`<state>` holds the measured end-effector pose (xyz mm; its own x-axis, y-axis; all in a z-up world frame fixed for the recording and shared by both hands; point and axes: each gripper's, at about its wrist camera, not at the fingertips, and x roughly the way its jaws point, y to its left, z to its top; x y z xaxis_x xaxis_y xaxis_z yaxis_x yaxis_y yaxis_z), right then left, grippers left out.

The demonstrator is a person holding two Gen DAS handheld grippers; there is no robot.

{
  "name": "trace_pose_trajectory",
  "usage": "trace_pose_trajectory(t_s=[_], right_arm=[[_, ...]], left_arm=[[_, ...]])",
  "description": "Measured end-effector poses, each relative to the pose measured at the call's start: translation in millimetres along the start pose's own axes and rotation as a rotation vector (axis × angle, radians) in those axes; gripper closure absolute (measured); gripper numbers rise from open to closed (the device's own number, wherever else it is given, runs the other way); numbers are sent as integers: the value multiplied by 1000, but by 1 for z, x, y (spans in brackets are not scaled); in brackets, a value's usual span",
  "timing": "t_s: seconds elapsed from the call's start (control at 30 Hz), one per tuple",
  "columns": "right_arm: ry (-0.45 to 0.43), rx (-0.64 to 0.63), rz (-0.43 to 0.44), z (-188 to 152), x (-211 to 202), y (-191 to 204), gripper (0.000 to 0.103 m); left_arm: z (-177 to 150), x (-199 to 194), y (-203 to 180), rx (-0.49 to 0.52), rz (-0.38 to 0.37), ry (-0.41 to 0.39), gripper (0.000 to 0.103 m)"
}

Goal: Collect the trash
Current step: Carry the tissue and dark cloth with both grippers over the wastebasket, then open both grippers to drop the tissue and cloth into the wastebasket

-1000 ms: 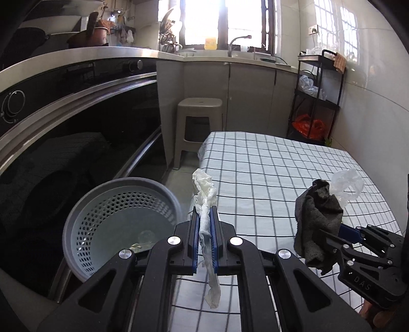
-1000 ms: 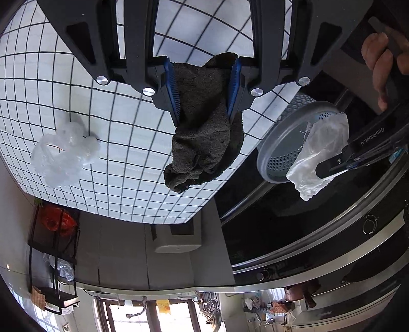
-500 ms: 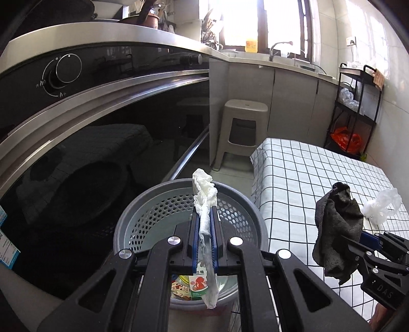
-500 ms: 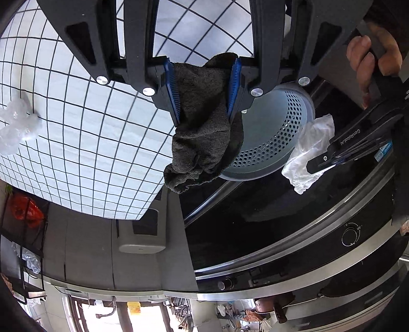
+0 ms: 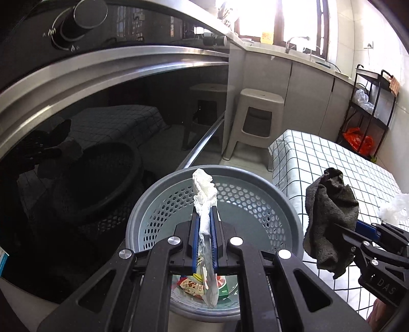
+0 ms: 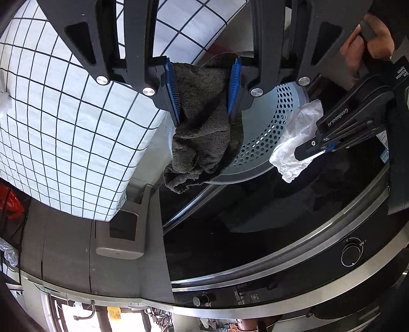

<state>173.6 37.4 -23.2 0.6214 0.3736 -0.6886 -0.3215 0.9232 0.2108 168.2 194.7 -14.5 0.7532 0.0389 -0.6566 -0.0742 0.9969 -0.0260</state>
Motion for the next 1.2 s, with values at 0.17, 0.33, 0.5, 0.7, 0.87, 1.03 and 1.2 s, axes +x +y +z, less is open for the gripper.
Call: trace_pose_trajectory(t_s=[0.17,0.33,0.5,0.7,0.87,1.03,1.2], right_arm=[[17,2,0,2,13,5,70],[21,4,-1,4,19,7,70],[35,18,17,4,29,7,70],[59,-17,17,6,42,15,70],[76,-35,16,6,48,21,70],[86,-30,21,9,56,22,70],[84,-28,22,8,58,25,67]], left_arm=[[-2,10,2,5,-3,19,95],[-6,22,4,0,-6,51,95],[-9,34,7,-8,-11,91,95],[-10,43,10,-27,-20,121,95],[-9,49,11,-38,-21,135,95],[-10,51,13,-50,-16,146,94],[-10,52,15,-60,-18,151,90]])
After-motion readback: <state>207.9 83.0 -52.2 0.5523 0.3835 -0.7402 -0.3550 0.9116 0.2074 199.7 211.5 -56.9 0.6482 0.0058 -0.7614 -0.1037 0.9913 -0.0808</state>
